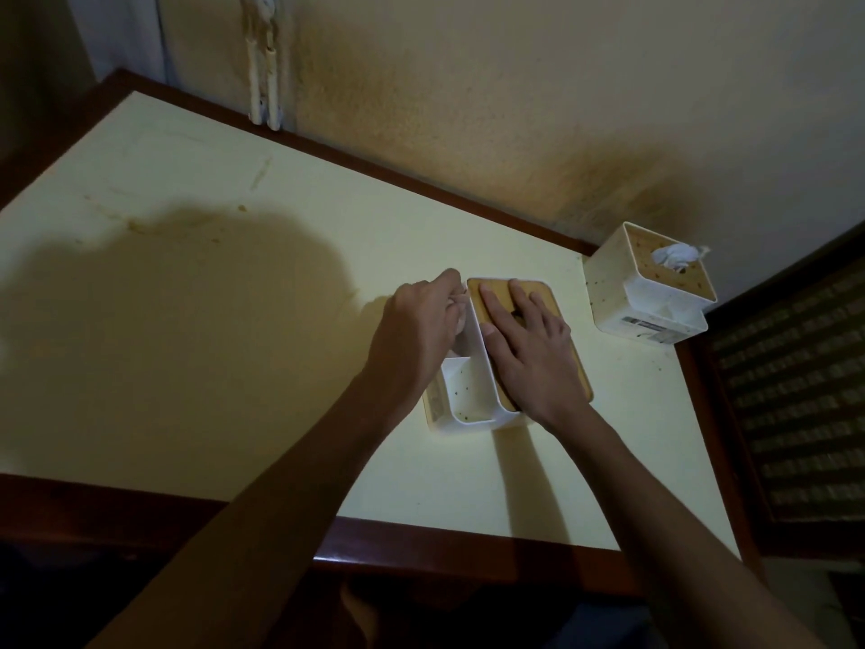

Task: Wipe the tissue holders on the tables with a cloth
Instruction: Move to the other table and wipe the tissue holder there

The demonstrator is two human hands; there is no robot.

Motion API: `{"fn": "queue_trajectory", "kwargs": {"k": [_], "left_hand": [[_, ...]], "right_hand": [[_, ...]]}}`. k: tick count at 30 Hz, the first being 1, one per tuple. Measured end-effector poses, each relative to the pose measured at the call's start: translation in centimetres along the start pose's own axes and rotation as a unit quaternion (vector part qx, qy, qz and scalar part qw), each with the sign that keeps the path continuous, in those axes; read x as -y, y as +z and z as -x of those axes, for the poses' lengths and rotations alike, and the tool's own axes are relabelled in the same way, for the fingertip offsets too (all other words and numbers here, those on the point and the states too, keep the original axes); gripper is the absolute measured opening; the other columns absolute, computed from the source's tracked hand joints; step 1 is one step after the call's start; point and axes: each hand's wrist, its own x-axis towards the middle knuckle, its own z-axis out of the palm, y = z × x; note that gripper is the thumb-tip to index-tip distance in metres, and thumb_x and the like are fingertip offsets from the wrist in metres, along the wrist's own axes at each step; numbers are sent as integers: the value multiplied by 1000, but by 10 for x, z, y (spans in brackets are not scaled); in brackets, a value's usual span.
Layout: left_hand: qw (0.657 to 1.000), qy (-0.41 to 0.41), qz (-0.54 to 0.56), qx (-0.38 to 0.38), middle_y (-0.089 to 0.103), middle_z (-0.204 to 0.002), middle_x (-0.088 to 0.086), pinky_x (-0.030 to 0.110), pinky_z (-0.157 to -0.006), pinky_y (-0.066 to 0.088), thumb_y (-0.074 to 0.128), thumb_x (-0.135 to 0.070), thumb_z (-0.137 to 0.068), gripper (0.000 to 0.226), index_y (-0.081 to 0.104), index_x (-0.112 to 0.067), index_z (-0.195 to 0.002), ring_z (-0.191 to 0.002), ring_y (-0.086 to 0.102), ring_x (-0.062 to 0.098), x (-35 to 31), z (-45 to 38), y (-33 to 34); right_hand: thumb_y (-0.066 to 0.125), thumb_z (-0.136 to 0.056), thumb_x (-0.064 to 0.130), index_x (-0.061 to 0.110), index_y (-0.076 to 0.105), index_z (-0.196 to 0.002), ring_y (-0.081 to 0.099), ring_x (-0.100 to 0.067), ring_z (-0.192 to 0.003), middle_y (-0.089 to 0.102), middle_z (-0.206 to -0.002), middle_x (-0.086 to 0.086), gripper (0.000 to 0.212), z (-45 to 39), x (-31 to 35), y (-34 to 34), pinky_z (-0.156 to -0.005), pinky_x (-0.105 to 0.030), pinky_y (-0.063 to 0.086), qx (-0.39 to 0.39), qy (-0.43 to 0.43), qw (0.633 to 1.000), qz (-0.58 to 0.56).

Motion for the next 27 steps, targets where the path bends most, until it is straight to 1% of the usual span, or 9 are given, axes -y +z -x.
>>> {"fn": "queue_trajectory", "kwargs": {"k": [3,6,8,10,14,18,21,24,27], "left_hand": [[999,-35,-15,12,62,-71,11,36,-59,47,56,-12,-89,8,61,-6,-91,-66,56,26,1,-2,4],[997,-45,-7,54,67,-83,13,32,-68,49,59,-21,-90,19,66,-7,-99,-76,61,26,6,-4,5],[996,-13,29,80,70,-89,15,35,-75,51,64,-31,-85,32,68,-5,-103,-81,64,29,12,-5,2],[994,45,29,97,71,-87,15,38,-73,52,64,-36,-77,43,67,-5,-107,-76,63,31,18,-4,-1],[994,88,19,62,62,-76,10,27,-64,43,70,-19,-81,51,54,-15,-128,-67,51,21,22,3,-3],[992,120,15,42,65,-76,9,32,-60,49,67,-24,-82,35,62,-9,-113,-63,56,25,27,8,0],[992,107,17,59,65,-74,10,30,-59,47,72,-31,-74,40,63,-7,-106,-60,57,27,30,4,2],[991,92,-6,97,66,-77,11,31,-60,47,78,-26,-71,41,62,-6,-103,-65,59,31,30,-4,1],[992,67,-13,102,63,-73,12,32,-57,48,77,-19,-73,30,60,-7,-95,-62,55,27,25,-10,2]], "right_hand": [[15,-94,53,48,15,-148,1,-16,-147,7,-161,7,54,2,0,1,-116,-47,5,2,-1,1000,4],[16,-94,53,48,15,-148,1,-16,-147,7,-161,7,54,2,-1,1,-116,-47,5,3,0,1000,4],[16,-94,53,48,16,-148,1,-16,-147,7,-161,7,54,2,0,0,-116,-46,5,3,0,1000,1],[15,-94,53,47,16,-148,1,-16,-147,7,-161,6,55,2,1,-1,-116,-46,4,4,0,1000,-1],[15,-94,53,46,15,-149,0,-16,-147,6,-161,7,55,4,2,-1,-116,-46,3,7,-2,1000,1],[19,-97,51,46,15,-148,1,-16,-147,7,-161,6,52,2,0,-2,-116,-47,3,4,-4,1000,1],[19,-96,51,46,15,-148,1,-17,-147,7,-161,6,52,2,0,-1,-116,-46,3,5,-4,1000,-1],[17,-95,52,47,16,-148,2,-17,-147,8,-161,6,53,2,0,1,-116,-46,4,0,-6,1000,-1],[17,-94,53,46,18,-147,3,-17,-147,9,-161,7,54,1,-2,1,-116,-46,5,-4,-3,1000,-4]]}}
